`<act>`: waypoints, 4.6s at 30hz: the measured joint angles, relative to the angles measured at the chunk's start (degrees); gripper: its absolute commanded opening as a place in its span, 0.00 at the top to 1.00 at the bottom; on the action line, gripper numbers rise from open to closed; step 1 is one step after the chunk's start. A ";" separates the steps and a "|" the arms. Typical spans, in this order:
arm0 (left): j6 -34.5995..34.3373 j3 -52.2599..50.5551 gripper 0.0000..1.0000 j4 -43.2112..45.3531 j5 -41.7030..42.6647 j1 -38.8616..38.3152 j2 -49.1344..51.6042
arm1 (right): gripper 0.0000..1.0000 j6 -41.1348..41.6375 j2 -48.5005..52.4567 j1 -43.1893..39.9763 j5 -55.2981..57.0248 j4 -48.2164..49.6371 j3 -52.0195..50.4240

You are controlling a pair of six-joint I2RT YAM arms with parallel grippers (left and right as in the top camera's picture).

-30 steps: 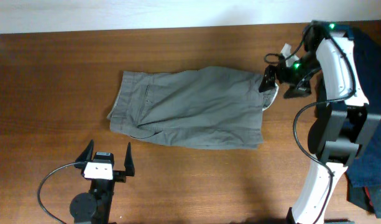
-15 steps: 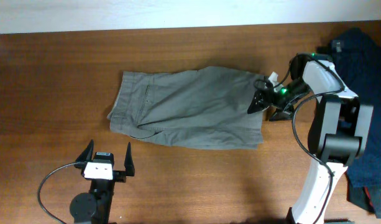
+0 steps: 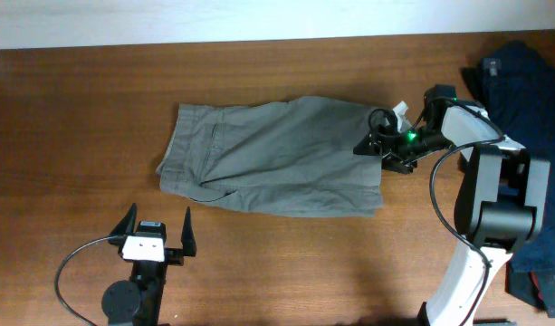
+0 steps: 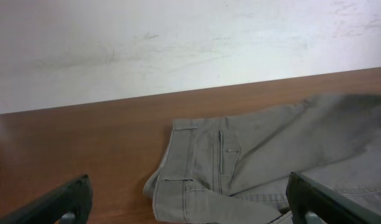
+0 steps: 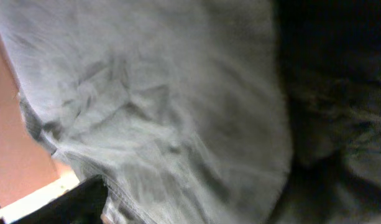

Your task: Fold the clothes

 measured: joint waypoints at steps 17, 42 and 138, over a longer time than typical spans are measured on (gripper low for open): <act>0.00 0.00 0.01 0.00 0.02 0.00 0.00 | 0.24 4.72 -0.04 -4.28 5.88 15.82 0.39; 0.00 0.00 0.01 0.00 0.00 0.00 0.00 | 0.01 5.62 3.45 -4.85 16.87 -0.17 22.99; 7.74 98.14 0.99 -55.34 24.33 0.72 132.13 | 0.01 3.87 3.50 -4.90 18.18 -21.68 41.29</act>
